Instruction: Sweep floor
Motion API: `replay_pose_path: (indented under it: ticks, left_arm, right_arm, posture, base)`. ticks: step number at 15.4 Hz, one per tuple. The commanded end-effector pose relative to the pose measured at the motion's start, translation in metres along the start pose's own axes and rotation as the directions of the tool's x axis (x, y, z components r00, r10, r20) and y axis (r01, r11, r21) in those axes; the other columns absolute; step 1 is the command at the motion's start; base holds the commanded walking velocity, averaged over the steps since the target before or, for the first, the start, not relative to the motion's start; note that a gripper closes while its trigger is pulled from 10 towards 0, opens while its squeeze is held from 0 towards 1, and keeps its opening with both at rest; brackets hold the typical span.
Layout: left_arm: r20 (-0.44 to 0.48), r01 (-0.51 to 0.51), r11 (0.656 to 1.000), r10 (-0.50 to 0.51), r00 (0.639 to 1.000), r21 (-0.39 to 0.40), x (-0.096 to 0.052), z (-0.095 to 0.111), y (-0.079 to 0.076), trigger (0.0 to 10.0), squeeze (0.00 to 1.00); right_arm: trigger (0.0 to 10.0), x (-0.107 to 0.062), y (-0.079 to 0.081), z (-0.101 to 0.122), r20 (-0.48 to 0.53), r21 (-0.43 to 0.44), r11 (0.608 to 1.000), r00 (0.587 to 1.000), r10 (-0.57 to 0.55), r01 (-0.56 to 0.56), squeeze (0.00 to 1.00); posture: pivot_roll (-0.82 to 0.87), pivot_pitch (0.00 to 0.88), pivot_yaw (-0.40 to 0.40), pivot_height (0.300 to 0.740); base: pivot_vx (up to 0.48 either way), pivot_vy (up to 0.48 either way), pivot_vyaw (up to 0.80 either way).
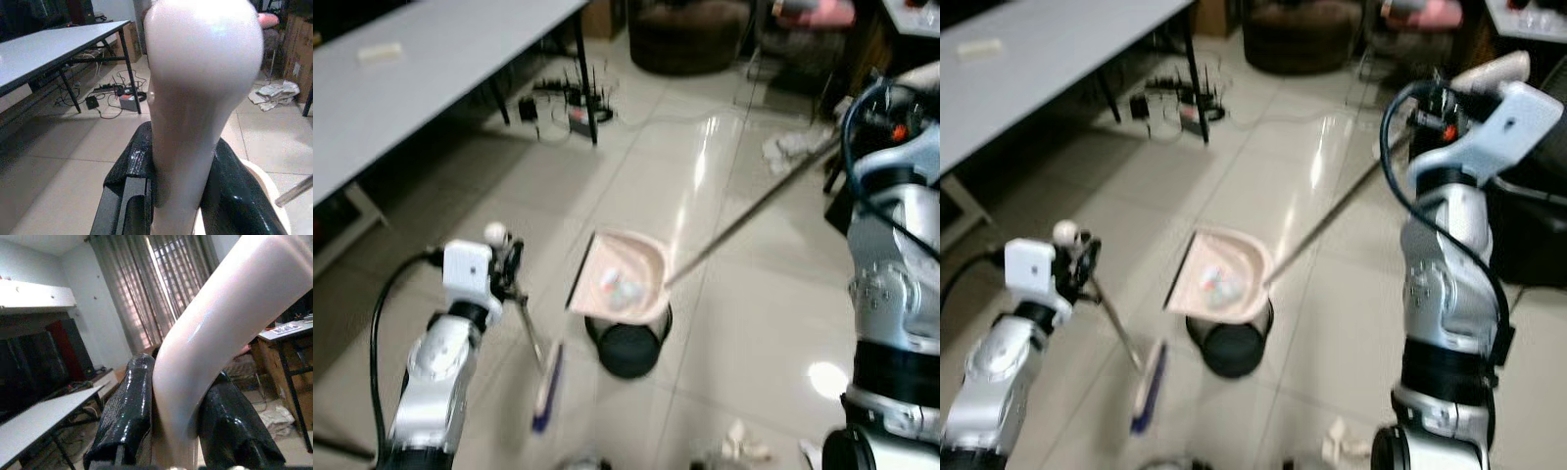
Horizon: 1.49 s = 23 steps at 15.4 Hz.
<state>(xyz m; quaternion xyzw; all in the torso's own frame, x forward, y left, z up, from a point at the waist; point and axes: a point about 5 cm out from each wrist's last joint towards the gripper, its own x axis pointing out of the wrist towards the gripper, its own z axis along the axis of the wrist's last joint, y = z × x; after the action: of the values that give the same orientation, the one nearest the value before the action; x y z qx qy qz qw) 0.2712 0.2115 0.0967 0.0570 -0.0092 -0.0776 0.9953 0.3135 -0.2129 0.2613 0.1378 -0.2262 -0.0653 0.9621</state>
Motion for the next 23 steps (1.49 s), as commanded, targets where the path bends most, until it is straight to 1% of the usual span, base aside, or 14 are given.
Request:
replay_pose_path:
  ticks: [1,3,5,7,9,11,13,14,15,16,19,20,22,23]
  left_arm:
    - [0.030,0.002,1.000,-0.002,1.000,0.000,0.003,0.008,-0.001,10.0,0.00]
    - [0.014,-0.006,1.000,0.006,1.000,0.011,0.002,0.003,-0.002,10.0,0.00]
    - [0.014,-0.008,1.000,0.008,1.000,0.012,0.000,0.002,-0.004,10.0,0.00]
    - [0.012,-0.005,1.000,0.005,1.000,0.019,0.001,0.001,-0.006,10.0,0.00]
    - [0.008,-0.014,1.000,0.014,1.000,0.025,0.000,0.001,-0.005,10.0,0.00]
    - [0.007,-0.011,0.999,0.011,1.000,0.034,0.000,0.001,-0.004,10.0,0.00]
    - [0.013,-0.025,0.999,0.024,1.000,0.041,0.001,0.003,-0.001,10.0,0.00]
    - [0.014,-0.025,0.999,0.024,1.000,0.042,0.001,0.003,-0.001,10.0,0.00]
    - [0.015,-0.025,0.999,0.024,1.000,0.043,0.001,0.004,-0.001,10.0,0.00]
    - [0.016,-0.026,0.999,0.025,1.000,0.045,0.002,0.004,0.000,10.0,0.00]
    - [0.022,-0.028,0.999,0.027,0.999,0.039,0.001,0.004,-0.001,10.0,0.00]
    - [0.016,-0.023,0.999,0.022,1.000,0.036,0.000,0.003,-0.001,10.0,0.00]
    - [0.016,-0.021,0.999,0.021,1.000,0.036,0.000,0.003,-0.001,10.0,0.00]
    - [0.010,-0.022,0.999,0.022,1.000,0.031,0.001,0.003,-0.002,10.0,0.00]
  right_arm:
    - [10.0,0.002,-0.003,0.008,0.049,-0.038,0.999,0.999,0.007,-0.005,0.00]
    - [10.0,0.004,0.004,0.009,0.083,-0.092,0.993,0.994,0.076,-0.069,0.00]
    - [10.0,0.006,0.014,0.008,0.102,-0.145,0.979,0.982,0.160,-0.145,0.00]
    - [10.0,0.007,0.029,0.005,0.084,-0.230,0.940,0.957,0.276,-0.251,0.00]
    - [10.0,0.007,0.043,0.001,0.091,-0.273,0.908,0.931,0.352,-0.317,0.00]
    - [10.0,0.004,0.057,-0.005,0.089,-0.338,0.863,0.900,0.427,-0.376,0.00]
    - [10.0,-0.001,0.079,-0.010,0.100,-0.425,0.776,0.828,0.552,-0.466,0.00]
    - [10.0,-0.003,0.084,-0.012,0.101,-0.437,0.756,0.808,0.580,-0.488,0.00]
    - [10.0,-0.006,0.092,-0.015,0.104,-0.450,0.727,0.778,0.620,-0.519,0.00]
    - [10.0,-0.009,0.098,-0.017,0.112,-0.453,0.709,0.754,0.647,-0.541,0.00]
    - [10.0,-0.014,0.108,-0.019,0.129,-0.445,0.685,0.716,0.686,-0.576,0.00]
    - [10.0,-0.019,0.117,-0.021,0.124,-0.454,0.646,0.674,0.728,-0.614,0.00]
    - [10.0,-0.021,0.119,-0.022,0.113,-0.474,0.621,0.656,0.746,-0.624,0.00]
    - [10.0,-0.025,0.122,-0.026,0.069,-0.558,0.547,0.622,0.780,-0.624,0.00]
  posture:
    - [0.03,0.072,0.069,0.740]
    - [0.02,0.075,0.069,0.740]
    - [0.03,0.078,0.064,0.740]
    - [0.03,0.086,0.059,0.740]
    - [0.04,0.090,0.061,0.740]
    - [0.05,0.089,0.059,0.740]
    - [0.05,0.088,0.063,0.740]
    - [0.05,0.087,0.063,0.740]
    - [0.05,0.087,0.064,0.740]
    - [0.05,0.088,0.063,0.740]
    - [0.05,0.090,0.058,0.740]
    - [0.05,0.090,0.061,0.740]
    - [0.05,0.088,0.060,0.740]
    - [0.05,0.083,0.063,0.740]
  base:
    - [0.000,0.000,0.00]
    - [0.000,0.000,0.00]
    - [0.000,0.000,0.00]
    - [0.000,0.000,0.00]
    - [0.000,0.000,0.00]
    - [0.000,0.000,0.00]
    - [0.000,0.000,0.00]
    - [0.000,0.000,0.00]
    - [0.000,0.000,0.00]
    - [0.000,0.000,0.00]
    - [0.000,0.000,0.00]
    - [0.000,0.000,0.00]
    - [0.000,0.000,0.00]
    - [0.000,0.000,0.00]
